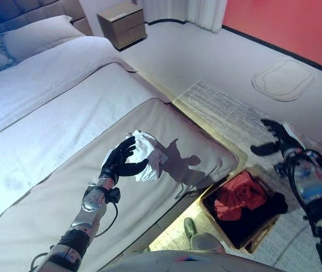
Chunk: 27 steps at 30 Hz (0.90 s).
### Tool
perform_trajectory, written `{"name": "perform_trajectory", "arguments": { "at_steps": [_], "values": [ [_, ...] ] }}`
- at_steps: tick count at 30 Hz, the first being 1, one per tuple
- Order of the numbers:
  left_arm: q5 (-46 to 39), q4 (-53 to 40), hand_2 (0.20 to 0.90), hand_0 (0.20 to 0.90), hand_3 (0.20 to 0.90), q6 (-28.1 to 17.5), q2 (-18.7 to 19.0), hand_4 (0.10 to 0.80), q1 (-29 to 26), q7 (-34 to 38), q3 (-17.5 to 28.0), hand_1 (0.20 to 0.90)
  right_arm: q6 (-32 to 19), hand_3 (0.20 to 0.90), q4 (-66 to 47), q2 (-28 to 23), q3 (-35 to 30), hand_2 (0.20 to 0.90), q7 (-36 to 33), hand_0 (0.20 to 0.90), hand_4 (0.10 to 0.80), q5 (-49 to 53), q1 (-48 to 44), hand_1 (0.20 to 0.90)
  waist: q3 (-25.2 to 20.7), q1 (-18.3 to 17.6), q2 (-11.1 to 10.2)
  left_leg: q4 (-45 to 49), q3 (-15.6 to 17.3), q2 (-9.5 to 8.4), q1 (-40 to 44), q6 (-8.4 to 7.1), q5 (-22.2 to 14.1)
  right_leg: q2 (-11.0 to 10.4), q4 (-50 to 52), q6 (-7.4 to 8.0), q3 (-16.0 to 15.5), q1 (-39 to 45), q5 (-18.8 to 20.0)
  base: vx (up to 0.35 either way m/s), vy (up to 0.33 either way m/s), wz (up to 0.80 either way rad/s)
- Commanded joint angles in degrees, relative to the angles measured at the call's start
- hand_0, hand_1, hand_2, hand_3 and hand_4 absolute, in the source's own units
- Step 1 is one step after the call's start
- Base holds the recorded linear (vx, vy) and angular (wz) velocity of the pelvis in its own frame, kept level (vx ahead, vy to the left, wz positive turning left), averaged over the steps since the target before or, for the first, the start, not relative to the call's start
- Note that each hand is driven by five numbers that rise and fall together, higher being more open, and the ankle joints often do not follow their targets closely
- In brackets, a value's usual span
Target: Pick up the clothes from the bed and place them into the basket
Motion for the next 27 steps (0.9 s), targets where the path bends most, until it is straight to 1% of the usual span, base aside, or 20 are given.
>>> {"name": "perform_trajectory", "arguments": {
  "at_steps": [1,2,5,8,11,14,17,18,19,20,23,25,26,27],
  "values": [
    [1.5,-3.6,0.900,0.900,0.900,-8.0,4.2,0.800,-6.2,1.0,-0.9,0.900,-0.2,0.900,0.6,-2.5,3.9,0.900,-0.2,0.900,0.800,-1.2,-12.9,0.900,0.1,4.5,-4.8,4.9,-3.4,-2.64,-1.5,0.99,-7.6,-0.2,4.8,-1.30,-2.4,-1.3,-3.9,-0.019,-0.035,0.52],
    [1.1,-3.8,0.900,0.900,0.900,-7.8,4.2,0.800,-6.4,1.3,-1.0,0.900,-0.1,0.900,1.0,-2.5,4.6,0.900,0.3,0.900,0.800,-1.3,-13.6,0.900,0.4,4.8,-4.8,5.1,-3.7,-2.66,-1.7,0.95,-7.5,-0.4,5.0,-1.41,-2.8,-1.3,-4.1,-0.003,-0.029,0.48],
    [-0.8,-5.0,0.900,0.900,0.900,-7.5,4.6,0.800,-7.6,1.0,-0.8,0.900,0.0,0.900,4.1,-1.8,8.2,0.900,1.3,0.900,0.800,-0.9,-16.7,0.900,1.7,6.7,-4.8,6.7,-5.8,-2.98,-3.2,0.86,-7.5,-1.0,7.1,-2.17,-5.5,-1.7,-5.6,0.053,-0.028,0.46],
    [-4.2,-6.5,0.900,0.900,0.900,-7.3,4.8,0.800,-7.6,0.3,-0.6,0.900,-0.7,0.900,8.3,-1.0,10.3,0.900,3.1,0.900,0.800,0.9,-20.5,0.900,3.4,8.8,-4.7,9.5,-7.7,-3.51,-5.0,0.73,-8.0,-1.6,9.0,-3.01,-7.9,-2.1,-6.8,0.080,-0.009,0.42],
    [-6.3,-8.3,0.900,0.900,0.900,-8.1,5.1,0.800,-7.5,-0.7,-0.5,0.900,-1.5,0.900,10.9,-0.4,12.1,0.900,3.2,0.900,0.800,0.3,-23.6,0.900,6.4,10.9,-4.1,13.1,-10.0,-4.36,-8.6,0.77,-8.3,-2.0,12.6,-4.05,-9.7,-4.1,-8.4,0.006,0.010,0.30],
    [-5.9,-9.4,0.900,0.900,0.900,-9.7,6.0,0.800,-7.9,-0.5,-0.7,0.900,-1.1,0.900,12.0,-0.4,14.2,0.900,3.0,0.900,0.800,0.5,-27.1,0.900,9.9,12.5,-3.6,16.7,-11.8,-5.15,-12.2,0.78,-8.5,-2.8,15.3,-4.46,-11.0,-6.9,-9.0,-0.052,-0.016,0.30],
    [-7.3,-10.6,0.900,0.900,0.900,-10.7,6.8,0.800,-7.4,1.0,-0.8,0.900,-0.6,0.900,12.5,0.5,15.8,0.900,2.8,0.900,0.800,0.7,-28.5,0.900,12.9,13.4,-2.5,19.1,-13.5,-6.08,-14.9,0.84,-8.5,-3.6,17.2,-4.96,-12.0,-8.6,-9.4,0.010,-0.008,0.20],
    [-8.1,-11.2,0.900,0.900,0.900,-11.0,6.9,0.800,-6.9,1.1,-0.6,0.900,-0.6,0.900,12.8,0.7,16.2,0.900,2.6,0.900,0.800,0.4,-28.8,0.900,13.5,13.7,-2.2,19.8,-13.8,-6.37,-15.7,1.02,-8.6,-3.7,18.4,-5.20,-12.1,-9.5,-9.8,0.008,0.030,0.25],
    [-9.8,-12.7,0.900,0.900,0.900,-11.1,7.1,0.800,-6.3,1.1,0.0,0.900,-0.5,0.900,13.8,1.0,16.9,0.900,1.9,0.900,0.800,0.2,-29.7,0.900,14.9,14.5,-1.5,20.9,-14.5,-7.14,-17.6,1.43,-8.6,-4.0,20.1,-5.45,-12.5,-11.6,-10.3,-0.014,0.029,0.26],
    [-10.3,-13.1,0.900,0.900,0.900,-11.0,7.2,0.800,-6.2,1.0,0.1,0.900,-0.4,0.900,14.0,1.0,17.0,0.900,1.9,0.900,0.800,0.1,-30.0,0.900,15.2,14.7,-1.4,21.3,-14.6,-7.32,-18.2,1.54,-8.6,-4.1,20.6,-5.49,-12.6,-12.2,-10.4,-0.039,0.001,0.24],
    [-12.8,-15.2,0.900,0.900,0.900,-10.0,7.6,0.800,-5.3,0.7,1.1,0.900,0.3,0.900,15.7,1.4,17.8,0.900,0.5,0.900,0.800,2.2,-31.8,0.900,17.8,16.1,-0.7,25.4,-15.7,-8.68,-22.8,2.04,-9.2,-4.4,23.7,-5.88,-13.7,-15.8,-11.0,-0.065,-0.057,0.19],
    [-13.1,-15.6,0.900,0.900,0.900,-10.1,7.8,0.800,-5.0,0.6,1.1,0.900,1.0,0.900,17.1,2.1,18.1,0.900,0.1,0.900,0.800,3.3,-34.4,0.900,19.9,17.1,-0.3,27.6,-16.1,-9.53,-26.0,2.57,-9.2,-4.7,26.0,-5.63,-14.2,-19.1,-10.9,-0.109,-0.042,0.22],
    [-13.4,-15.9,0.900,0.900,0.900,-10.4,8.0,0.800,-4.6,0.6,0.7,0.900,1.4,0.900,17.4,2.1,18.6,0.900,-0.1,0.900,0.800,3.9,-35.4,0.900,19.9,17.4,-0.2,28.6,-16.0,-9.74,-28.0,2.78,-9.4,-4.8,26.9,-5.56,-14.2,-21.0,-10.9,-0.112,0.001,0.22],
    [-12.8,-17.3,0.900,0.900,0.900,-10.3,8.1,0.800,-4.1,1.5,-0.1,0.900,2.0,0.900,18.1,2.7,19.0,0.900,-0.1,0.900,0.800,4.8,-37.0,0.900,19.9,17.8,0.2,30.4,-15.9,-10.13,-31.7,3.09,-9.6,-4.9,29.0,-5.64,-14.4,-24.7,-11.1,-0.066,0.021,0.18]
  ]
}}
